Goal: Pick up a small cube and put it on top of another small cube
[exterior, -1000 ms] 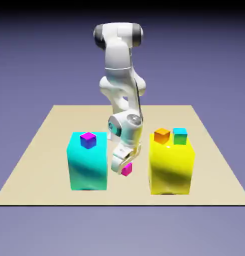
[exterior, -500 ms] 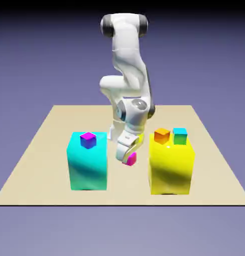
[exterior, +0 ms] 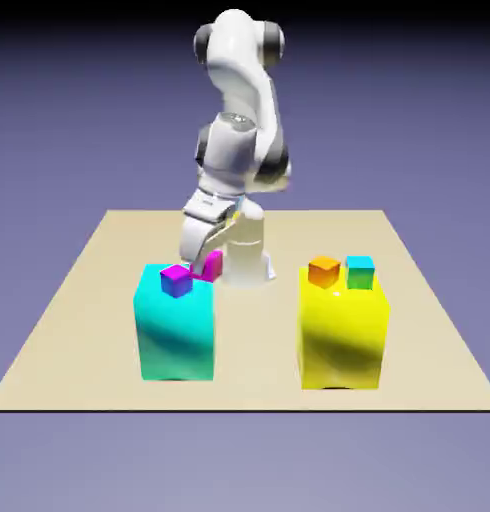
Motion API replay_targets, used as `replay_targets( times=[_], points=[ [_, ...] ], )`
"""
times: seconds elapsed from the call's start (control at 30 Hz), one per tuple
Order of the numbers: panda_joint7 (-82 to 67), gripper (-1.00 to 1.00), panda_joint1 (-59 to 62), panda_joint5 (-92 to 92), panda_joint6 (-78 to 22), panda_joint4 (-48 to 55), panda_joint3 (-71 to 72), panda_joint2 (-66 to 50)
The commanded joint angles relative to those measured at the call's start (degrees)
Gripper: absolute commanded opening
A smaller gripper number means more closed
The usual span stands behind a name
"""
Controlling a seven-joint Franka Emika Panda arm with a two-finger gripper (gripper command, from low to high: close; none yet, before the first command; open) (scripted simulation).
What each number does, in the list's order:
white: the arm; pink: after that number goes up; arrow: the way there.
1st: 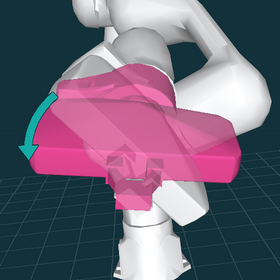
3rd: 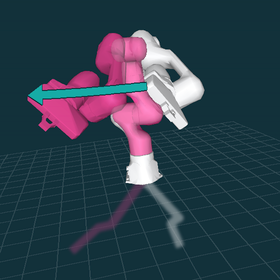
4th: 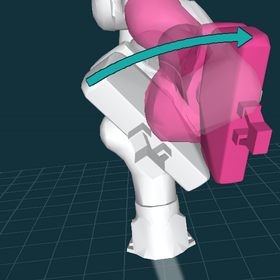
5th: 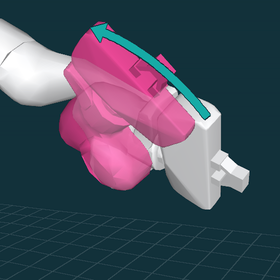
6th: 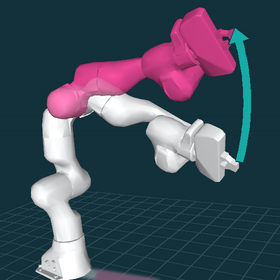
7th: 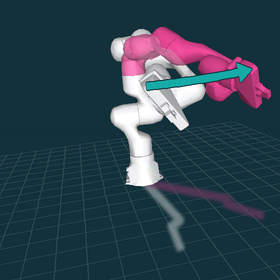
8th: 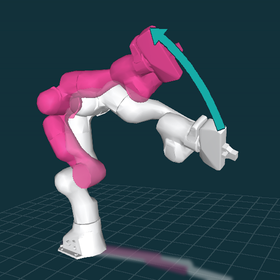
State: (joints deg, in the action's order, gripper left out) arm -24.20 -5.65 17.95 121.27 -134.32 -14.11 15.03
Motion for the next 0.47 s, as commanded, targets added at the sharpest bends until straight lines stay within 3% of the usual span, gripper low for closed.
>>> replay_targets(
  times=[0.0, 0.17, 0.33, 0.37, 0.43],
  points=[
    [-2.17, -1.00, 0.63, -0.74, -2.43, 0.92, -0.46, 0.78],
    [-6.92, -1.00, 4.29, -2.95, -8.37, 2.37, 0.30, 2.43],
    [-6.47, -1.00, 5.08, -1.96, 2.43, -4.36, -1.17, -1.56],
    [-6.47, 1.00, 5.08, -1.96, 2.43, -4.36, -1.17, -1.56],
    [-6.57, 1.00, 4.90, -2.19, -0.06, -2.81, -0.83, -0.64]
  ],
)
